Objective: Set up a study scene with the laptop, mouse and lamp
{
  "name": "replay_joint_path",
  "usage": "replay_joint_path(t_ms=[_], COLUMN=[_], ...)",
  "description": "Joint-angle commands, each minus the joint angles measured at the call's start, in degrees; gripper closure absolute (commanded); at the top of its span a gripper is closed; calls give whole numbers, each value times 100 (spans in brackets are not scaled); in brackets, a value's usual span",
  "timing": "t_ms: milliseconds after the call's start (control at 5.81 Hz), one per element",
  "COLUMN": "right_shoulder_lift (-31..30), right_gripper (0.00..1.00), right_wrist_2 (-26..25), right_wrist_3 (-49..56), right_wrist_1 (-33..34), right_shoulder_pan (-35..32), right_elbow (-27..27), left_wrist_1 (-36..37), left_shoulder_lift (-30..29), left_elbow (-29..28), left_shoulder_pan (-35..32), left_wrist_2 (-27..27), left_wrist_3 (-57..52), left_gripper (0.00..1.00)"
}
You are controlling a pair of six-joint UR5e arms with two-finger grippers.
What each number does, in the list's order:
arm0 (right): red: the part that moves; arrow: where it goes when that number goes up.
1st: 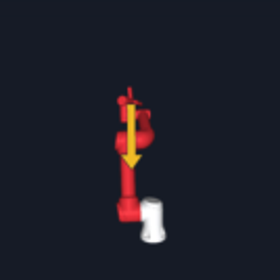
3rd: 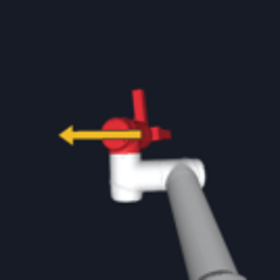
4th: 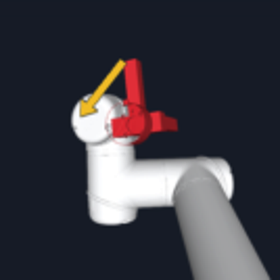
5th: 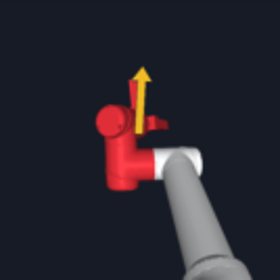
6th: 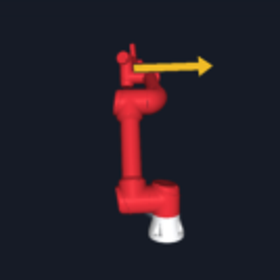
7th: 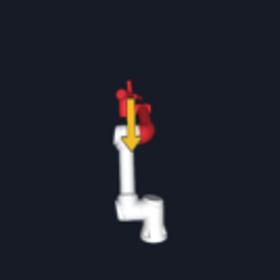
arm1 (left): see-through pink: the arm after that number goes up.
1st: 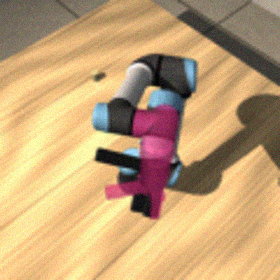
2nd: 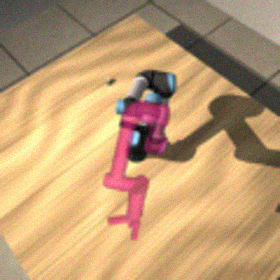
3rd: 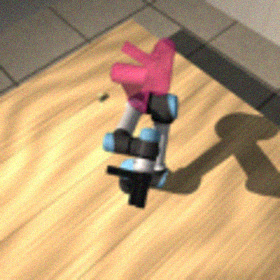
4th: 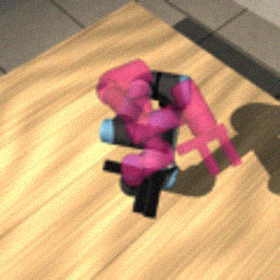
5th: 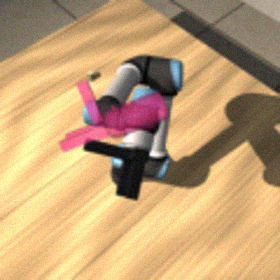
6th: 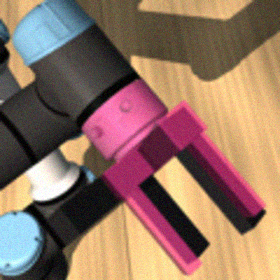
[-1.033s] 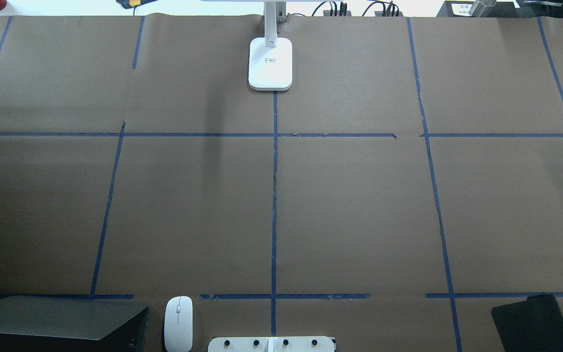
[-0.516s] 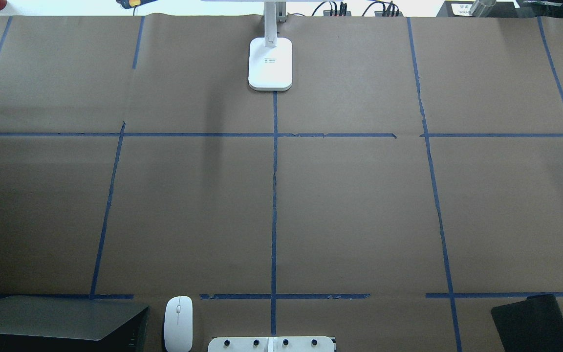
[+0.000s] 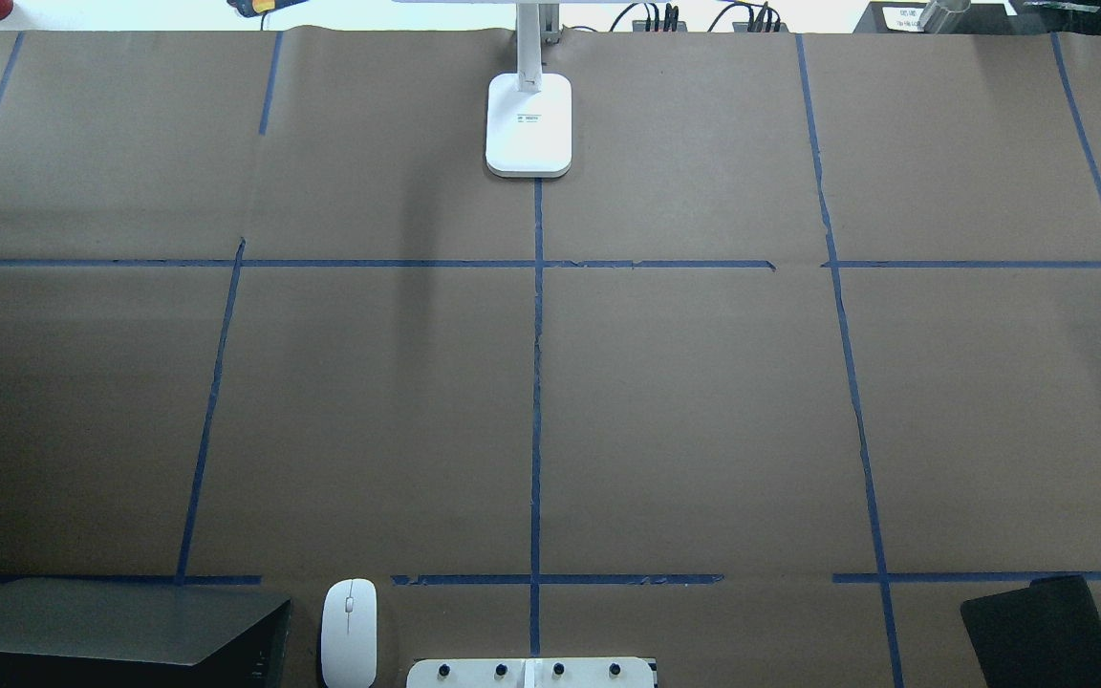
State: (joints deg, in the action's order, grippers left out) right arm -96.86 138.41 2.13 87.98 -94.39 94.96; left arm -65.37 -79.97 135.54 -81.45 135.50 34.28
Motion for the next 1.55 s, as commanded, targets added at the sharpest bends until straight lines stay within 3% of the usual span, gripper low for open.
replay_joint_path(t_ms=[0, 516, 860, 1377], right_shoulder_lift=[18, 53, 62, 71], right_gripper=[0, 0, 0, 0], right_wrist_2=[11, 168, 178, 178], right_wrist_3=[-2, -20, -11, -20], right_wrist_1=[0, 8, 0, 0], right_shoulder_pan=[17, 26, 26, 26], right_elbow=[93, 111, 146, 137], left_wrist_1=[33, -168, -477, -468], left_shoulder_lift=[7, -36, -80, -89], left_elbow=[821, 1395, 1536, 1616], left_shoulder_pan=[1056, 2297, 4320, 5084], left_wrist_2=[-15, -146, -1764, -2088], left_wrist_3=[2465, 5799, 8399, 10295], left_gripper=[0, 0, 0, 0])
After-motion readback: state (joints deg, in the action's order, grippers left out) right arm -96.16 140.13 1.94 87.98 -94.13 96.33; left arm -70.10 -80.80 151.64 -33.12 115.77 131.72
